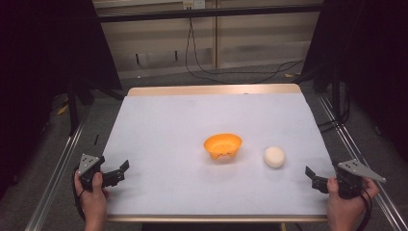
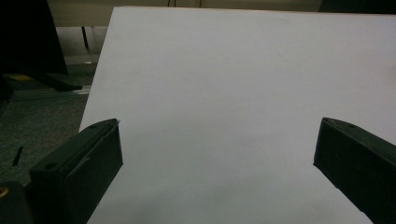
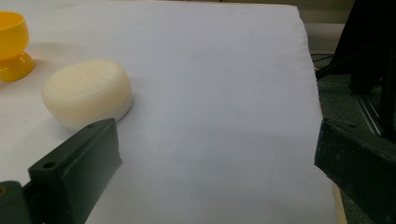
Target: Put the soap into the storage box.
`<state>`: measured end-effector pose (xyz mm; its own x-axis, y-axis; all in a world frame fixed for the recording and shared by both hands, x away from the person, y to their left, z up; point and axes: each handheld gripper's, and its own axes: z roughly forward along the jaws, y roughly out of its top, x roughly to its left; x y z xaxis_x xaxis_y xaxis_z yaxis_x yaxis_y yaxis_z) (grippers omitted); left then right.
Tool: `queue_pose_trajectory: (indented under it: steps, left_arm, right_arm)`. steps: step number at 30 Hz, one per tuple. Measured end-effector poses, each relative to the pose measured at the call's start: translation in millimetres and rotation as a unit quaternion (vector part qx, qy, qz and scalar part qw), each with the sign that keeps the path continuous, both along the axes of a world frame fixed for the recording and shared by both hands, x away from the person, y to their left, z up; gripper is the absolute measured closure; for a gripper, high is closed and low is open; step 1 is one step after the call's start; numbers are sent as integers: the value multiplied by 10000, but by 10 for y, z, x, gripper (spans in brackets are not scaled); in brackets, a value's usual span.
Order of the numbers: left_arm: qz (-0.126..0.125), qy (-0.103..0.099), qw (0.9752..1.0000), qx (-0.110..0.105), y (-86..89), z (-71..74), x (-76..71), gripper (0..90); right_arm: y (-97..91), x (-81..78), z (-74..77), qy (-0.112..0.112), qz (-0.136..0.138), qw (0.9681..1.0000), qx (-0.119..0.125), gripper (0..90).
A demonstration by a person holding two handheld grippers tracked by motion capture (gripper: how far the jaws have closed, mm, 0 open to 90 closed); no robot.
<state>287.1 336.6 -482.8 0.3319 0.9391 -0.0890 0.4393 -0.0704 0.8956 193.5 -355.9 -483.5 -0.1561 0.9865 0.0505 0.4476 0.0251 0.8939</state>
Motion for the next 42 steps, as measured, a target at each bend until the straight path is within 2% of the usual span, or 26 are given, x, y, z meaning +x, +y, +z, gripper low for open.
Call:
queue_pose_trajectory:
  steps: [7,8,11,14,15,17,24,26,27,29,30,31,32,34,42]
  left_arm:
    - [-10,-12,10000,-20,-8,-1,-4,12]
    - [-10,-8,10000,-4,-5,0,-3,12]
    - [-10,-3,10000,-2,-6,-1,-1,12]
    - [-11,-5,10000,-5,-7,0,-3,12]
    - [-11,-5,10000,-5,-7,0,-3,12]
    - [-16,-5,10000,-2,-5,-1,-2,12]
    - [2,10,10000,-3,-4,0,0,12]
    - [3,13,10000,0,-4,0,1,11]
    - [3,13,10000,0,-4,0,1,12]
    - [2,13,10000,0,-4,0,1,11]
    - [2,13,10000,0,-4,0,1,11]
    - [2,13,10000,-2,-3,0,1,11]
    - [2,13,10000,-2,-3,0,1,11]
    - [-9,9,10000,-9,-5,-1,0,11]
    - [1,26,10000,7,-7,0,2,11]
  right_arm:
    - [-3,43,19,205,177,9996,36,0]
    - [-1,69,28,359,225,9991,13,0]
    - [-6,114,41,589,369,9976,28,0]
    - [4,159,59,811,574,9951,24,0]
    - [4,159,59,811,574,9951,24,0]
    - [27,197,87,1013,740,9921,8,0]
    - [103,327,164,1377,1067,9846,-130,0]
    - [128,367,190,1454,1138,9826,-199,0]
    - [128,367,190,1454,1138,9826,-199,0]
    - [160,422,229,1577,1192,9799,-257,0]
    - [160,422,229,1577,1192,9799,-257,0]
    - [178,462,243,1639,1259,9780,-276,0]
    - [178,462,243,1639,1259,9780,-276,0]
    - [212,516,253,1795,1371,9739,-233,0]
    - [338,636,268,1954,1520,9686,-243,0]
